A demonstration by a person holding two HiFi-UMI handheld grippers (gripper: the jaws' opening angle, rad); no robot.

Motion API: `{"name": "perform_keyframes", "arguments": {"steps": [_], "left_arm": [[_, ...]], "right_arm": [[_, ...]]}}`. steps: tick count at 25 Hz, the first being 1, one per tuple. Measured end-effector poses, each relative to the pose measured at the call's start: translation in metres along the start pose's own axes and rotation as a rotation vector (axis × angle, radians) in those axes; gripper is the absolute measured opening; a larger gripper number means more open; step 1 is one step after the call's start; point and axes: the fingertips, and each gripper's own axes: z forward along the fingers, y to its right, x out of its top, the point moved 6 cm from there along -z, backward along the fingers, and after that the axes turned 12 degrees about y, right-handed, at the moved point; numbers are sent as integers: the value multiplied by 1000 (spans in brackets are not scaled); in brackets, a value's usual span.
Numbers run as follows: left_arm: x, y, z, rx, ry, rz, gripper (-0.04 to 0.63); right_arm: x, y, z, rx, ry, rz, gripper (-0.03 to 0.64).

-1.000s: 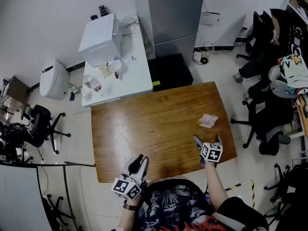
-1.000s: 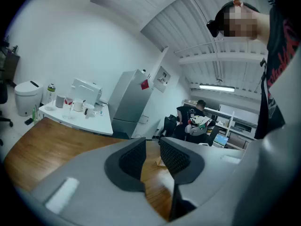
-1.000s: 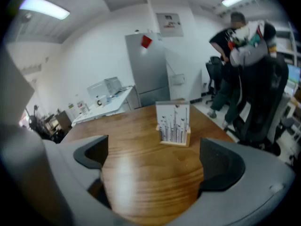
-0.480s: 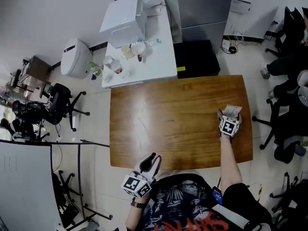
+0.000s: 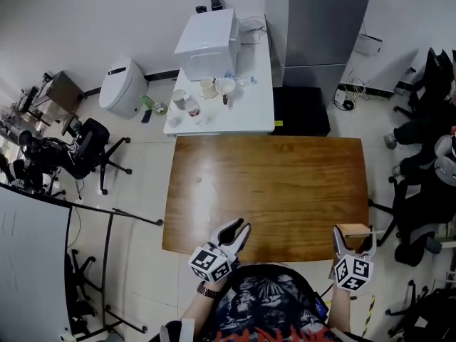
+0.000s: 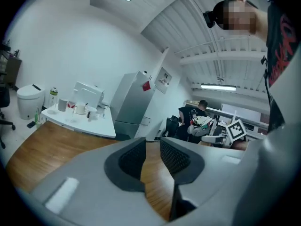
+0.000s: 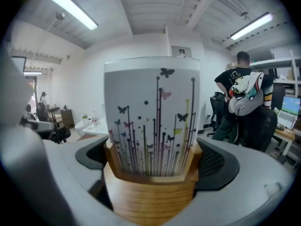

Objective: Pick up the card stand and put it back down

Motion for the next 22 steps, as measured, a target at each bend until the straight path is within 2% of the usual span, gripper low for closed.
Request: {"name": "perform_keyframes", "arguments": {"steps": [4,7,11,16,19,22], "left_arm": [[1,3,-4,-27,7,40,94],[2,1,-9,-24,53,7,95],[4,-1,-27,-10,72,10,95],[6,-16,-59,50,69,10,96],[6,-24,-75,90,73,2,95],[8,-28,-92,142,93,-16,95]], "right_arm": [[22,-14,-30,19,34,-3,548],[27,-17,-35,12,53,9,548],[30,-24,-39,24,64,0,548],[28,-47,-39,83,56,-3,548],[18,-71,-33,202,40,-17,548],[-29,-120,-8,428,-9,-93,548]]}}
